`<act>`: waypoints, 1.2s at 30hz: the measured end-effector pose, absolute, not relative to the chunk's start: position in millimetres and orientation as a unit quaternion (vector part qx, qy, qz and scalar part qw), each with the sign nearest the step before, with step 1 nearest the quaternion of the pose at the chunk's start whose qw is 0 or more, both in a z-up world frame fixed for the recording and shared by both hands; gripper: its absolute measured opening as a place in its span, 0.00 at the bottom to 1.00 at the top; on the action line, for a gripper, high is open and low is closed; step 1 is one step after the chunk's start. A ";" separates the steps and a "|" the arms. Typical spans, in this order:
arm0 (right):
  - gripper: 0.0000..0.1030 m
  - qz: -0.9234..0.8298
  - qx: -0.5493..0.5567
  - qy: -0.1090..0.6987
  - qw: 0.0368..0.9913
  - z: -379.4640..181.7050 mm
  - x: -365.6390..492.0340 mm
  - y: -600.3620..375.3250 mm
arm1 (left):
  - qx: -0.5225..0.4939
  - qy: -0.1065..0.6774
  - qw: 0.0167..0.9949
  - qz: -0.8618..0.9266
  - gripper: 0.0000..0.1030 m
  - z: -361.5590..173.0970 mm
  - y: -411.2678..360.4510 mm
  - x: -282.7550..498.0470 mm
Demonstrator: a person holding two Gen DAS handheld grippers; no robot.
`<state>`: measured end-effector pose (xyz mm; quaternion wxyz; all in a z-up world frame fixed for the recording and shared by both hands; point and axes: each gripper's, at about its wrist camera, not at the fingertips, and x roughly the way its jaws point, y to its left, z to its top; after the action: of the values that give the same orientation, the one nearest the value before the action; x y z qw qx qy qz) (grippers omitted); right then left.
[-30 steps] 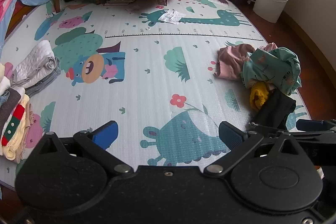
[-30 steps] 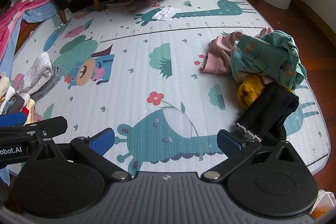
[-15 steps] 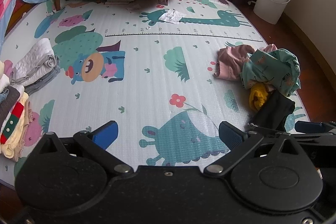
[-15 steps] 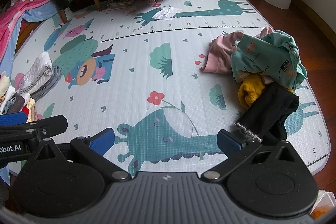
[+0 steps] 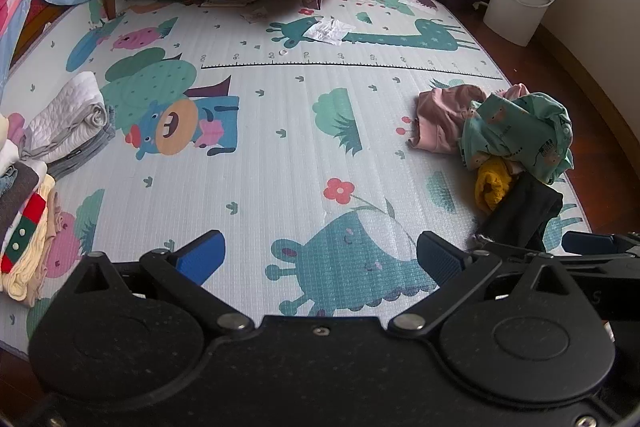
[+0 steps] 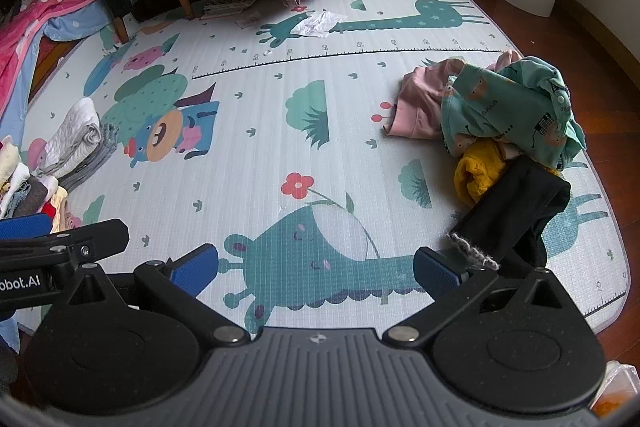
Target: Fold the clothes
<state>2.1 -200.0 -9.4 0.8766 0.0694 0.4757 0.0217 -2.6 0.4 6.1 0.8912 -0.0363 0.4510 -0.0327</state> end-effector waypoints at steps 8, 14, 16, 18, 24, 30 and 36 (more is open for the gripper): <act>1.00 0.020 0.063 0.473 0.879 -9.3 2.9 -202.1 | -0.041 0.454 0.889 -0.032 1.00 4.2 -0.6 -1.4; 1.00 -0.001 0.048 0.441 0.896 1.2 7.7 -224.0 | -0.055 0.442 0.894 -0.039 1.00 8.4 -14.0 9.1; 1.00 -0.006 0.046 0.430 0.901 6.9 11.3 -236.0 | -0.056 0.436 0.896 -0.066 1.00 13.4 -24.0 13.6; 1.00 -0.010 0.060 0.429 0.901 11.5 19.0 -255.8 | -0.059 0.415 0.903 -0.095 1.00 20.8 -35.1 18.9; 1.00 -0.043 0.114 0.422 0.898 13.3 44.4 -332.9 | -0.035 0.352 0.921 -0.161 1.00 36.7 -73.5 40.9; 1.00 -0.040 0.092 0.438 0.893 10.2 75.4 -396.7 | 0.012 0.368 0.901 -0.231 1.00 4.6 -132.7 69.2; 0.99 -0.057 0.074 0.475 0.875 -29.7 91.7 -433.1 | 0.003 0.403 0.873 -0.274 1.00 -69.5 -178.4 86.1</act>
<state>91.7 -433.1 -29.7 0.8752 0.0742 0.4747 -0.0573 86.1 -178.4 -69.5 0.8732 0.0032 0.4028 -0.2743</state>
